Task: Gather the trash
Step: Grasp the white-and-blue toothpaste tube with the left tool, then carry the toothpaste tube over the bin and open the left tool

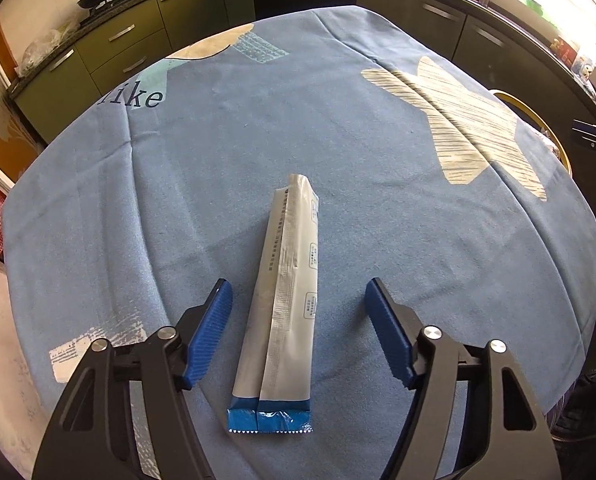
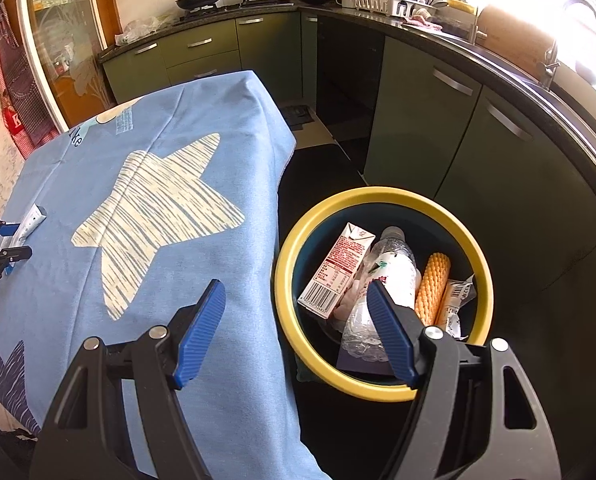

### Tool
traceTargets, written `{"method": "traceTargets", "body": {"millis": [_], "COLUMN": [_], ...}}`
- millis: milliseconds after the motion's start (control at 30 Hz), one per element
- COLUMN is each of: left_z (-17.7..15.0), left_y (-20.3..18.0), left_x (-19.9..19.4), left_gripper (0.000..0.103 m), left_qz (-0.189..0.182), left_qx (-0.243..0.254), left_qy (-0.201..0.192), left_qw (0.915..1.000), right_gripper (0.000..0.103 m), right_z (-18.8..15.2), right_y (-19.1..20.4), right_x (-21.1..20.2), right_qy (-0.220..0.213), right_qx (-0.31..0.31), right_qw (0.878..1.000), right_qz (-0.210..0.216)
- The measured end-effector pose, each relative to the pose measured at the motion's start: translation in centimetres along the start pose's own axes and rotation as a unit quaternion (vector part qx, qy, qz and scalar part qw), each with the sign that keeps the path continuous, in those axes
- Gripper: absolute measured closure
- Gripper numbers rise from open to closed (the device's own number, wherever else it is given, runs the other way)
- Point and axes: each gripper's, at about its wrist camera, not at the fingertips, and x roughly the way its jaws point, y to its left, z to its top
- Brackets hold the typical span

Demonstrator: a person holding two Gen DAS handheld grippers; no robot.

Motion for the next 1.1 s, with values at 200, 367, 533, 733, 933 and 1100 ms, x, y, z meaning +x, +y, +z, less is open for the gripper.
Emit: {"method": "traceTargets", "body": {"millis": [200,367,533,733,933,1100], "left_z": [-0.3,-0.2,2.9,9.4,15.1,19.8], "left_y": [0.1,-0.7,-5.7,-17.4,-28.2,-34.3], "left_x": [-0.5,-1.3,-3.6,-5.3,-3.6,0.6], "left_gripper": [0.073,0.083,0.083,0.083,0.083,0.083], "left_qz": [0.002,-0.003,-0.026,-0.094,-0.142,-0.151], "left_qx": [-0.005,-0.009,0.037,0.163,0.247,0.258], "left_qy": [-0.006,-0.014,-0.042,-0.070,-0.068,-0.048], "left_qw": [1.0000,0.9999,0.9981,0.9797,0.9562,0.9530], "right_gripper": [0.034,0.034,0.034,0.034,0.034,0.034], "right_z": [-0.1,-0.2,-0.7,-2.5,-5.0,-6.8], "right_y": [0.4,0.4,-1.1,-4.9,-9.4,-12.4], "right_x": [-0.1,-0.7,-2.7,-5.7,-7.6,-8.3], "right_qy": [0.000,-0.009,-0.029,-0.053,-0.060,-0.057], "right_qx": [-0.001,-0.001,0.009,0.042,0.084,0.113], "right_qw": [1.000,1.000,1.000,0.997,0.993,0.990], "right_qz": [0.004,0.006,0.000,-0.024,-0.049,-0.061]}}
